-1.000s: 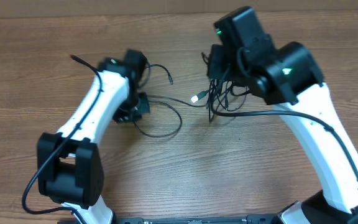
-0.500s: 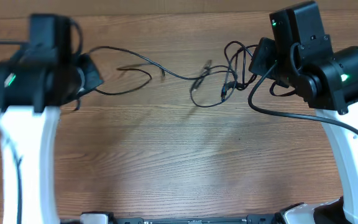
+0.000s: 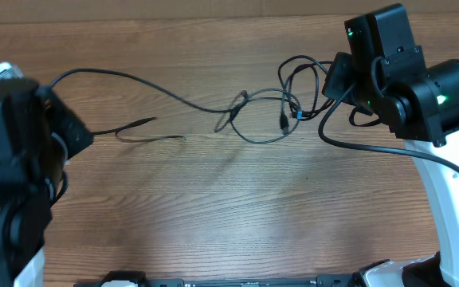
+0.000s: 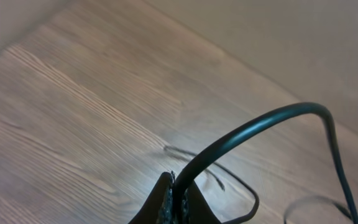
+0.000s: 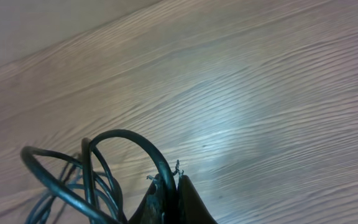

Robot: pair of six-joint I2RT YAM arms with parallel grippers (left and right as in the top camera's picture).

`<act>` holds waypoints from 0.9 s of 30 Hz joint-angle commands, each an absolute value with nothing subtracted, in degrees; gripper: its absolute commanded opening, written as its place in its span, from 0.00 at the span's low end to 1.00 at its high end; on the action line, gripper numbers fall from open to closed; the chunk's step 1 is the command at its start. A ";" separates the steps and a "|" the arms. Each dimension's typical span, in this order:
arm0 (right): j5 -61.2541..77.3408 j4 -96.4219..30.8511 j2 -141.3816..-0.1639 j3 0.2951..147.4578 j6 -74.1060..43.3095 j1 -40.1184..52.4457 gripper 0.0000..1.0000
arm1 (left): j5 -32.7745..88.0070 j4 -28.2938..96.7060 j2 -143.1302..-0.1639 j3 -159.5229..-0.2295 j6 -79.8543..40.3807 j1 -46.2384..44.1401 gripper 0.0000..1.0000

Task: Untangle cables

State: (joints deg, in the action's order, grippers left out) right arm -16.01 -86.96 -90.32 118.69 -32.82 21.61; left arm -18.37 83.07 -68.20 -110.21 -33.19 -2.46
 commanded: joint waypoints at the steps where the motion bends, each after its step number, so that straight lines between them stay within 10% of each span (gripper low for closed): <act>1: -23.62 -87.09 -89.78 119.22 -33.06 21.23 0.04 | -25.71 82.87 -65.76 -110.89 -35.20 -1.83 0.04; 16: -41.10 -89.84 -91.66 119.20 -36.10 20.86 0.04 | -34.87 84.20 -64.86 -110.85 -36.49 -1.83 0.04; 27: -21.50 -88.20 -94.30 119.20 -36.18 19.42 0.04 | -24.91 85.03 -68.25 -110.76 -35.88 -1.85 0.04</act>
